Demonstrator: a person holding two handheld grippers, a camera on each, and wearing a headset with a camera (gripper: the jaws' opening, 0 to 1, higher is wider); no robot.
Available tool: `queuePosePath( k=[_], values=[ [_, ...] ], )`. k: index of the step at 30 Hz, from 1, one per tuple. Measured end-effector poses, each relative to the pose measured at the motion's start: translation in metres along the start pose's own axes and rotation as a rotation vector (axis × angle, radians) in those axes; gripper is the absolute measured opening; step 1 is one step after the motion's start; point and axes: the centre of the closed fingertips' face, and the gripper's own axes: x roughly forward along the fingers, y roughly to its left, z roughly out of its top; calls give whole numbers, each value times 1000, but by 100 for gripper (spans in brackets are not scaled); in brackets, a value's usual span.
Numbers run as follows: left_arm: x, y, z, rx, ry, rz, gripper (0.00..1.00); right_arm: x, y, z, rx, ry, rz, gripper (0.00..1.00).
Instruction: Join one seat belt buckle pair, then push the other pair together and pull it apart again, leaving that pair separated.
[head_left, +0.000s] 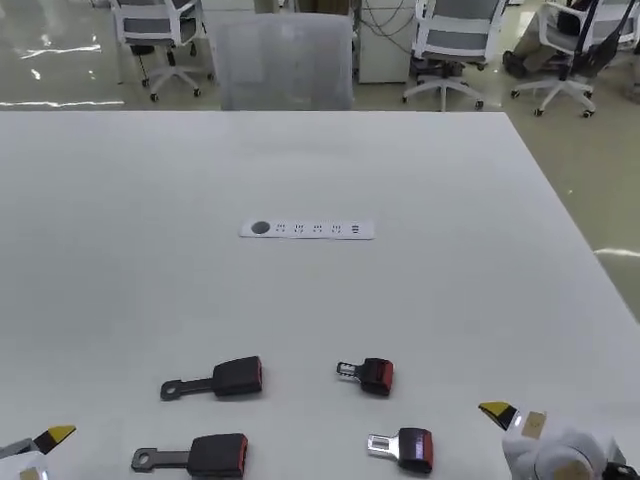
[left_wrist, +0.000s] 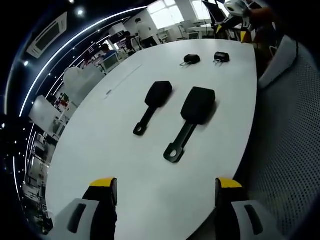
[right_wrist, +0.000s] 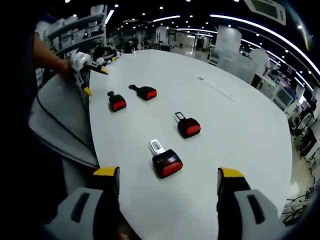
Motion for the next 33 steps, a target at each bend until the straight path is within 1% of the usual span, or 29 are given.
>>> queuePosePath(
  k=[4, 8, 10, 11, 14, 17, 19, 20, 23, 24, 25, 26, 27, 28, 29, 30, 31, 32, 33],
  values=[
    [-1, 1, 2, 6, -11, 9, 82, 2, 3, -2, -18, 4, 9, 80],
    [0, 0, 3, 17, -12, 2, 81, 3, 1, 0, -24, 4, 8, 80],
    [0, -3, 2, 18, -2, -10, 78, 4, -1, 2, -48, 3, 0, 79],
    [1, -7, 1, 11, 3, -27, 78, 6, -1, 1, -51, 11, 1, 79],
    [3, -11, 0, 32, 7, -42, 78, 8, 0, 1, -52, 18, 2, 78],
    [3, -10, -1, 28, 4, -44, 77, 10, 2, 1, -60, 23, 8, 76],
    [3, -8, 0, 28, 4, -36, 77, 12, 3, 1, -64, 27, 13, 75],
    [2, -7, 2, 28, 0, -35, 76, 13, 4, 2, -72, 20, 20, 72],
    [-3, -6, 6, 35, -9, -42, 72, 16, 6, 4, -82, 18, 39, 68],
    [-3, -7, 8, 39, -18, -51, 72, 16, 7, 4, -83, 24, 48, 65],
    [-4, -11, 11, 37, -27, -79, 72, 16, 9, 3, -86, 37, 70, 61],
    [-4, -13, 14, 35, -33, -96, 72, 16, 11, 3, -89, 45, 87, 57],
    [-3, -16, 22, 50, -47, -116, 72, 17, 11, 4, -108, 47, 93, 55],
    [-2, -18, 29, 61, -53, -126, 71, 18, 10, 4, -132, 53, 91, 55],
    [1, -20, 37, 75, -58, -142, 71, 19, 8, 3, -151, 68, 91, 55],
    [2, -21, 40, 78, -59, -149, 70, 19, 8, 3, -159, 70, 92, 55],
    [6, -25, 49, 93, -62, -181, 69, 21, 7, 2, -167, 79, 99, 55],
    [11, -30, 58, 128, -63, -211, 68, 22, 6, 3, -173, 83, 106, 55],
    [15, -33, 62, 152, -58, -231, 67, 23, 6, 4, -180, 86, 109, 55]
  ],
)
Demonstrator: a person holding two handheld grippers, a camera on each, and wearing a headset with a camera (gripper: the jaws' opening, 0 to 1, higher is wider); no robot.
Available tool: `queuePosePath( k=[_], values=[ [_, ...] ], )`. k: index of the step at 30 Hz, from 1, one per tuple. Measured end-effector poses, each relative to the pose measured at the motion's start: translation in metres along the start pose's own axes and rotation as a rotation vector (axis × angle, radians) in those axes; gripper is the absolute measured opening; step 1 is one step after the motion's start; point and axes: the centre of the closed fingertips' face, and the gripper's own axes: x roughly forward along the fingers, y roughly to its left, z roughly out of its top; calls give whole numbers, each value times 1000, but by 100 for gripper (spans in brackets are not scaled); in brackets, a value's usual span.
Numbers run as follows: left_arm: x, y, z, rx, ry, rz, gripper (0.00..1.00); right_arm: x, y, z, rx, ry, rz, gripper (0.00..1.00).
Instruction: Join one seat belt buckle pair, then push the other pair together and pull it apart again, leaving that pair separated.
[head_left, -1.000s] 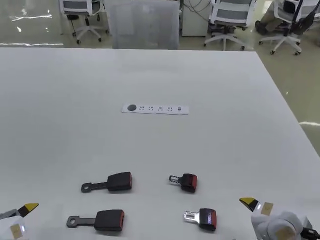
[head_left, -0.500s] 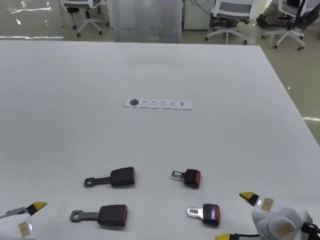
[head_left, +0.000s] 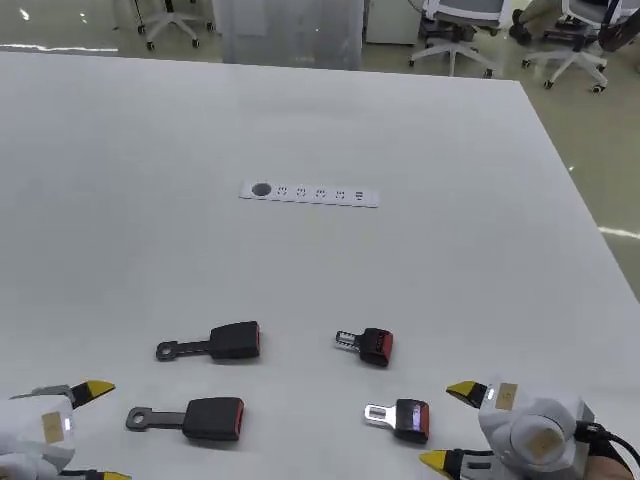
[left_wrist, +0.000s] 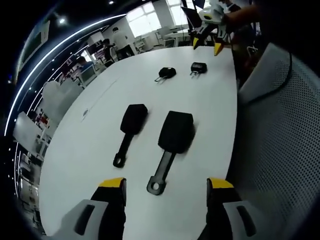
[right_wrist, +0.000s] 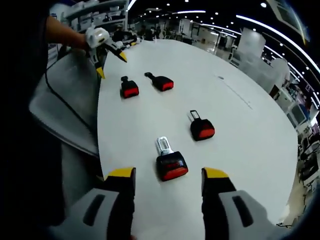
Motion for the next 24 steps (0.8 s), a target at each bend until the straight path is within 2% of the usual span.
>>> queuePosePath(
  k=[1, 3, 6, 9, 11, 14, 17, 20, 22, 24],
  values=[
    [7, 0, 4, 32, 14, -18, 66, 2, -1, 1, -15, 4, 5, 55],
    [18, -2, 16, 59, 5, -48, 66, 5, -1, 2, -33, 12, 18, 55],
    [28, -1, 23, 64, 12, -79, 61, 11, 1, 2, -69, 32, 45, 54],
    [38, 0, 30, 78, 41, -121, 54, 19, 1, -1, -97, 50, 71, 53],
    [43, -1, 32, 78, 52, -140, 52, 24, 0, -3, -110, 62, 88, 52],
    [52, -2, 37, 123, 61, -174, 49, 30, -4, -6, -130, 79, 96, 52],
    [58, -7, 39, 128, 66, -203, 48, 35, -7, -6, -135, 83, 112, 51],
    [67, -12, 38, 150, 77, -236, 46, 44, -5, -6, -119, 94, 161, 48],
    [70, -15, 37, 156, 88, -260, 40, 50, -3, -8, -125, 105, 191, 45],
    [73, -14, 37, 157, 93, -264, 38, 55, -3, -13, -91, 115, 211, 44]
  ],
)
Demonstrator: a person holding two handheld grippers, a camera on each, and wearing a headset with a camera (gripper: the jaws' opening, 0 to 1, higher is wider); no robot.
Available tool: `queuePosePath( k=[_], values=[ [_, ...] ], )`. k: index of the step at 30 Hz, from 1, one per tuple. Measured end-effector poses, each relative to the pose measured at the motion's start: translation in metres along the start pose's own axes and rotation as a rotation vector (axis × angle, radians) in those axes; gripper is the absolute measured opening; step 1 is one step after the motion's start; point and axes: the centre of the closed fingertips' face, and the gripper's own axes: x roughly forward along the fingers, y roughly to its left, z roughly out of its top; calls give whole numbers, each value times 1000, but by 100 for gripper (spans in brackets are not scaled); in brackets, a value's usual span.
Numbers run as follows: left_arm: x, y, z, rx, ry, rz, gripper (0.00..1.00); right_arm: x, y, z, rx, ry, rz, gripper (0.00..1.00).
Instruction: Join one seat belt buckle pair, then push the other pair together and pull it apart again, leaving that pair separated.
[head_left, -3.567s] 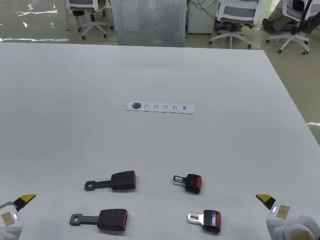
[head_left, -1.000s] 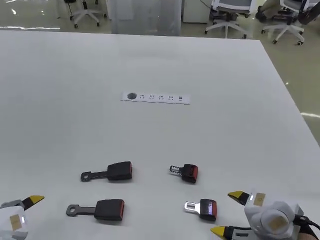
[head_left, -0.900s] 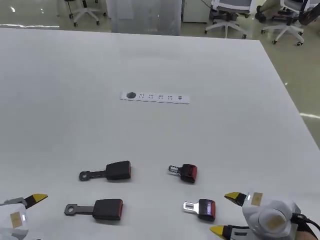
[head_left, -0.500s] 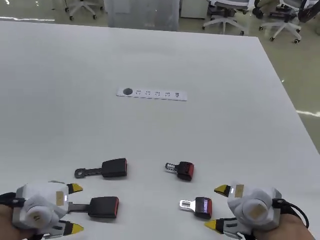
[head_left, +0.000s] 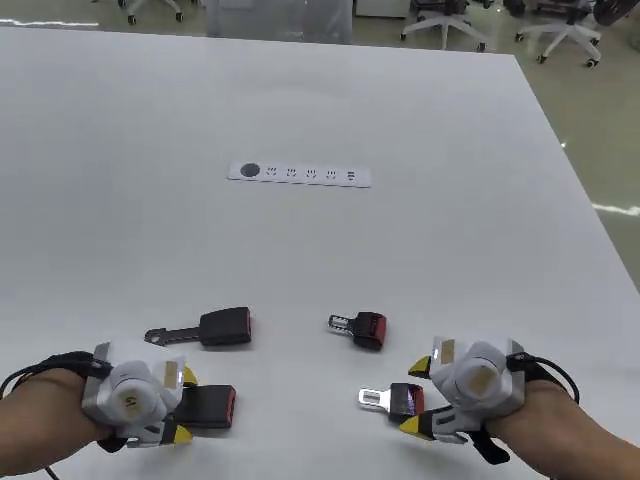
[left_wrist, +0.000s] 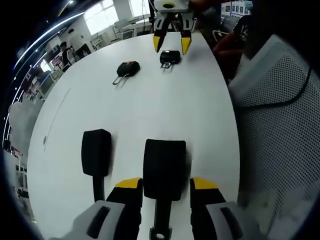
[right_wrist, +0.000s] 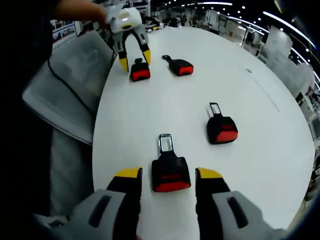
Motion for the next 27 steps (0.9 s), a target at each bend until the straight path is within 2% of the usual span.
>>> queuePosePath(
  k=[3, 4, 5, 7, 8, 9, 10, 11, 13, 21, 25, 27],
  values=[
    [5, 1, -2, 14, 7, -17, 37, 5, -1, -3, -13, 15, 17, 44],
    [6, 1, -5, 31, 17, -19, 36, 7, -2, -9, -28, 49, 20, 43],
    [5, 2, -5, 41, 18, -25, 35, 10, -1, -10, -44, 59, 28, 42],
    [6, 3, -4, 11, 12, -36, 34, 14, 0, -19, -97, 112, 34, 37],
    [6, 3, -3, 15, 17, -42, 34, 16, 2, -13, -103, 79, 29, 37],
    [6, 2, -3, 26, 20, -50, 34, 14, 1, -11, -97, 74, 40, 37],
    [7, 1, -3, 34, 24, -56, 34, 15, 0, -9, -75, 64, 29, 37],
    [7, 2, -3, 34, 29, -60, 33, 15, -1, -9, -103, 63, 39, 36],
    [7, 1, -2, 36, 34, -64, 33, 15, -2, -10, -112, 58, 47, 35],
    [7, 1, -3, 7, 24, -63, 33, 15, -1, -8, -134, 91, 61, 36],
    [7, 2, -3, 3, 25, -70, 33, 20, 4, 0, -136, 97, 62, 36],
    [7, 1, -3, 21, 33, -71, 33, 24, 8, 6, -144, 99, 63, 36]
  ],
)
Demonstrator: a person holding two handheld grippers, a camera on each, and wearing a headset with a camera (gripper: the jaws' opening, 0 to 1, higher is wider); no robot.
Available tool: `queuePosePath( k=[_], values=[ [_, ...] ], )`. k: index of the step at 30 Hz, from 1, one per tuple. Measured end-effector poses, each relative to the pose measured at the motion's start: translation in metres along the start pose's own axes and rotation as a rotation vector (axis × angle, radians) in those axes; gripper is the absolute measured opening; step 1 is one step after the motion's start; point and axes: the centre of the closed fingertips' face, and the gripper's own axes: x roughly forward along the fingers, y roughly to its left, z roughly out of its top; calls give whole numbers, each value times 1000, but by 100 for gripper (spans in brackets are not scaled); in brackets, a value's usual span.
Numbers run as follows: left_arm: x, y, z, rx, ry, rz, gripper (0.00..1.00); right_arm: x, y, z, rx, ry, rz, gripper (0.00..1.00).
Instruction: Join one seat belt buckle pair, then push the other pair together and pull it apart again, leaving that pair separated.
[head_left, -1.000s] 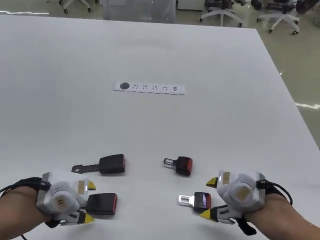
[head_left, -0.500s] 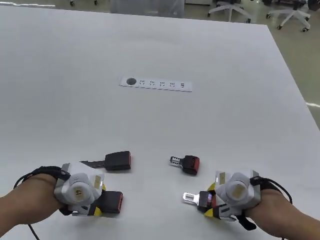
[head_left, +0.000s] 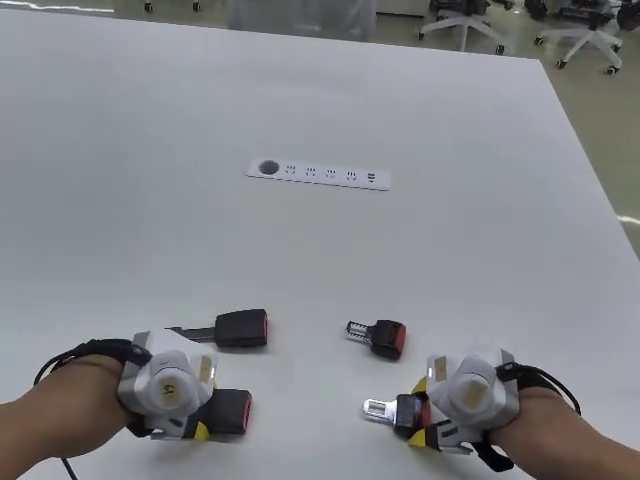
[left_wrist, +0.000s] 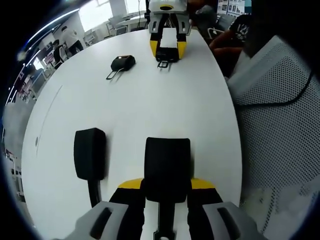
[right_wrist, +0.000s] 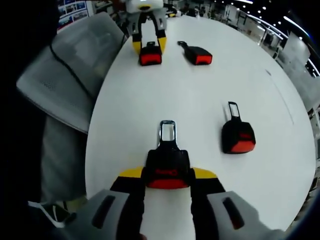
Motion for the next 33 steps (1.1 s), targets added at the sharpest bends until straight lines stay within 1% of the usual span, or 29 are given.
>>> queuePosePath(
  k=[2, 6, 10, 15, 17, 18, 21, 28, 33],
  values=[
    [1, -1, 1, 24, 9, -6, 33, 4, 5, 8, -16, -6, 10, 36],
    [1, 0, 0, 9, 8, -7, 33, 12, 10, 24, -32, -17, 16, 36],
    [1, 0, 0, 8, 10, -4, 33, 18, 15, 36, -20, -19, 17, 36],
    [1, 0, 0, -4, 9, 1, 33, 25, 25, 52, -14, -28, 22, 36],
    [1, -1, 0, -9, 5, 6, 33, 27, 30, 61, 28, -51, 29, 36],
    [0, -1, 0, -8, 1, 6, 33, 29, 32, 63, 10, -40, 22, 36],
    [1, -1, 0, -1, -8, -7, 33, 33, 33, 71, 26, -44, 18, 36],
    [2, -1, 0, 6, -4, -23, 33, 44, 29, 92, 44, -57, -1, 36],
    [2, -2, 0, 10, -11, -29, 33, 53, 31, 105, 23, -55, -5, 36]
  ],
)
